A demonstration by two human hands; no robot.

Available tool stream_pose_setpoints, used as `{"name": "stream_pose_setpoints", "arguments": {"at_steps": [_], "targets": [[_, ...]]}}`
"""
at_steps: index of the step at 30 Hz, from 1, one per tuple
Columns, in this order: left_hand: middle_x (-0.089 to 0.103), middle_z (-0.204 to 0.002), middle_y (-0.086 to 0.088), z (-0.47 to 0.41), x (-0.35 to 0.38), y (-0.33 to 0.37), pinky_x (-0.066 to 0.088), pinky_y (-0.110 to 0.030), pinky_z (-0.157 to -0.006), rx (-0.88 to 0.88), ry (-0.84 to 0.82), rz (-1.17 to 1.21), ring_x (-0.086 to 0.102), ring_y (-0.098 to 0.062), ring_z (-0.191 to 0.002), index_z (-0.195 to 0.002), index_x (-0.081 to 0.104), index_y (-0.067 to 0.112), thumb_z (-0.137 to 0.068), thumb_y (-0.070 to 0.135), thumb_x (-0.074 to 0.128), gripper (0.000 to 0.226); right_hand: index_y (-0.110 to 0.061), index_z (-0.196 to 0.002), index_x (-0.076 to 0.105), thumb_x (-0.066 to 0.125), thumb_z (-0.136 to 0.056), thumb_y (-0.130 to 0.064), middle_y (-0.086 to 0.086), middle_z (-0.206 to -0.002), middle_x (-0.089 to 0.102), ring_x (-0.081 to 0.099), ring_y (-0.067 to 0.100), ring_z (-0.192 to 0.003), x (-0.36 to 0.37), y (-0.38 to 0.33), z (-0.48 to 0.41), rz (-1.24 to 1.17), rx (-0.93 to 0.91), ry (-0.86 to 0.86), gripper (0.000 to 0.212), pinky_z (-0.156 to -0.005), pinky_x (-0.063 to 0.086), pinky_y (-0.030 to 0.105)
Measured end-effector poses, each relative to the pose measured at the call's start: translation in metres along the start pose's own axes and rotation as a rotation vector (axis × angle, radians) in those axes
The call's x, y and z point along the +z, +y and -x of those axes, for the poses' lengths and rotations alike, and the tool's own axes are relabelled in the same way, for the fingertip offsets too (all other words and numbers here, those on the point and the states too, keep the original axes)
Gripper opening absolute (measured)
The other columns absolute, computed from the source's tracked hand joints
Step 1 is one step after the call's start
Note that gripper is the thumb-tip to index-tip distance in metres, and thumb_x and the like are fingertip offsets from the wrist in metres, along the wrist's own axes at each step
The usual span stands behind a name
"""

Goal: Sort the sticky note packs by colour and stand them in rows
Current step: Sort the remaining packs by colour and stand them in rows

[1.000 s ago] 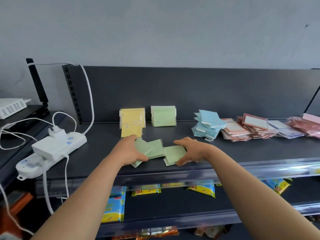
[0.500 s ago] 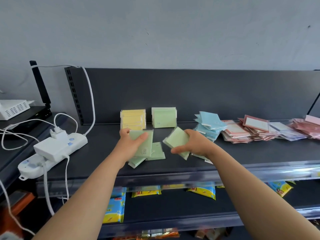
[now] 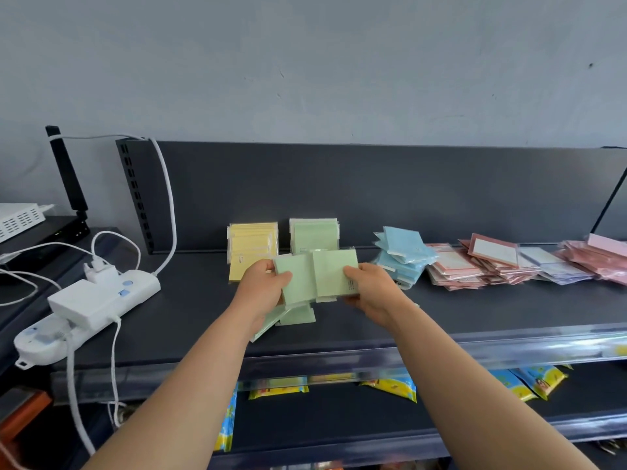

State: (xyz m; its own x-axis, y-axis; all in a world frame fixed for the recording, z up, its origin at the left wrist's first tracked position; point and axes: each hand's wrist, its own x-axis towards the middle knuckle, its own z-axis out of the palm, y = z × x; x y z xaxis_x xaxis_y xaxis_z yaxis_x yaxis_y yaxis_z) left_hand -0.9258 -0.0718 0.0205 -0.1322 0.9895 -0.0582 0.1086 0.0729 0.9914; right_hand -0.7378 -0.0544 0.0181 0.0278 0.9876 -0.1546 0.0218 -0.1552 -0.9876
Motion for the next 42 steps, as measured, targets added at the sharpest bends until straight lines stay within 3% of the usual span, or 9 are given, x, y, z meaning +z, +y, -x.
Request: {"name": "stream_pose_setpoints", "arguments": {"at_steps": [8, 13, 15, 19, 23, 30, 32, 37, 42], "targets": [[0.072, -0.108, -0.001, -0.002, 0.023, 0.007, 0.054, -0.043, -0.093, 0.087, -0.136, 0.003, 0.069, -0.019, -0.100, -0.113, 0.061, 0.015, -0.087, 0.014, 0.070, 0.028, -0.007, -0.125, 0.046, 0.046, -0.100, -0.014, 0.010, -0.119, 0.061, 0.064, 0.021, -0.096, 0.008, 0.003, -0.006, -0.107, -0.022, -0.068, 0.026, -0.069, 0.057, 0.032], [0.068, -0.112, 0.008, -0.013, 0.020, 0.009, 0.052, -0.037, -0.095, 0.175, -0.170, -0.221, 0.064, -0.012, -0.104, -0.125, 0.061, 0.020, -0.090, 0.008, 0.063, 0.037, -0.030, -0.133, 0.041, 0.054, -0.093, -0.004, 0.006, -0.120, 0.062, 0.063, 0.023, -0.107, -0.004, 0.004, -0.018, 0.027, -0.121, -0.157, 0.050, -0.091, 0.054, 0.042], [0.068, -0.113, 0.008, -0.018, 0.018, 0.011, 0.051, -0.038, -0.097, 0.197, -0.190, -0.254, 0.063, -0.012, -0.105, -0.130, 0.059, 0.023, -0.092, 0.008, 0.059, 0.041, -0.025, -0.135, 0.048, 0.056, -0.090, 0.000, 0.006, -0.121, 0.062, 0.064, 0.022, -0.107, -0.007, 0.001, -0.024, 0.084, -0.155, -0.165, 0.052, -0.094, 0.053, 0.040], [0.066, -0.114, 0.000, -0.032, 0.019, 0.008, 0.056, -0.039, -0.090, 0.124, -0.162, -0.154, 0.066, -0.018, -0.103, -0.132, 0.051, 0.020, -0.087, 0.014, 0.069, 0.049, -0.008, -0.131, 0.055, 0.058, -0.090, 0.002, 0.008, -0.117, 0.066, 0.067, 0.021, -0.103, -0.007, -0.002, -0.033, -0.055, -0.139, -0.141, 0.043, -0.082, 0.058, 0.034], [0.068, -0.108, -0.008, -0.042, 0.027, 0.005, 0.060, -0.030, -0.076, 0.050, -0.109, -0.090, 0.070, -0.019, -0.093, -0.118, 0.051, 0.009, -0.084, 0.001, 0.071, 0.041, -0.005, -0.128, 0.054, 0.058, -0.091, 0.001, 0.009, -0.114, 0.067, 0.067, 0.021, -0.100, -0.003, -0.001, -0.048, -0.103, -0.139, -0.067, 0.038, -0.081, 0.058, 0.034], [0.070, -0.102, 0.001, -0.080, 0.035, 0.010, 0.058, -0.036, -0.084, 0.161, 0.090, -0.172, 0.068, -0.016, -0.095, -0.100, 0.059, 0.018, -0.084, -0.001, 0.066, 0.025, -0.012, -0.107, 0.064, 0.069, -0.086, -0.016, 0.000, -0.101, 0.068, 0.065, 0.016, -0.092, -0.001, -0.002, -0.083, 0.324, -0.256, 0.102, 0.022, -0.079, 0.054, 0.027], [0.071, -0.104, 0.001, -0.092, 0.039, 0.010, 0.057, -0.040, -0.086, 0.193, 0.135, -0.217, 0.068, -0.016, -0.095, -0.104, 0.063, 0.017, -0.084, 0.003, 0.067, 0.025, -0.012, -0.107, 0.065, 0.071, -0.085, -0.020, -0.001, -0.100, 0.068, 0.064, 0.016, -0.091, 0.001, -0.005, -0.095, 0.402, -0.260, 0.139, 0.024, -0.079, 0.054, 0.030], [0.069, -0.104, 0.000, -0.119, 0.049, 0.007, 0.055, -0.036, -0.087, 0.233, 0.196, -0.333, 0.065, -0.016, -0.094, -0.121, 0.063, 0.014, -0.084, 0.005, 0.067, 0.038, -0.009, -0.099, 0.068, 0.068, -0.087, -0.018, 0.003, -0.095, 0.069, 0.062, 0.018, -0.081, 0.003, -0.005, -0.120, 0.534, -0.248, 0.176, 0.016, -0.058, 0.044, 0.022], [0.067, -0.110, 0.000, -0.136, 0.056, 0.001, 0.052, -0.027, -0.082, 0.225, 0.214, -0.417, 0.063, -0.015, -0.096, -0.123, 0.062, 0.015, -0.087, 0.003, 0.065, 0.038, -0.004, -0.094, 0.066, 0.062, -0.089, -0.011, 0.008, -0.091, 0.068, 0.059, 0.019, -0.074, 0.006, 0.003, -0.138, 0.611, -0.232, 0.178, 0.010, -0.058, 0.045, 0.024]]}}
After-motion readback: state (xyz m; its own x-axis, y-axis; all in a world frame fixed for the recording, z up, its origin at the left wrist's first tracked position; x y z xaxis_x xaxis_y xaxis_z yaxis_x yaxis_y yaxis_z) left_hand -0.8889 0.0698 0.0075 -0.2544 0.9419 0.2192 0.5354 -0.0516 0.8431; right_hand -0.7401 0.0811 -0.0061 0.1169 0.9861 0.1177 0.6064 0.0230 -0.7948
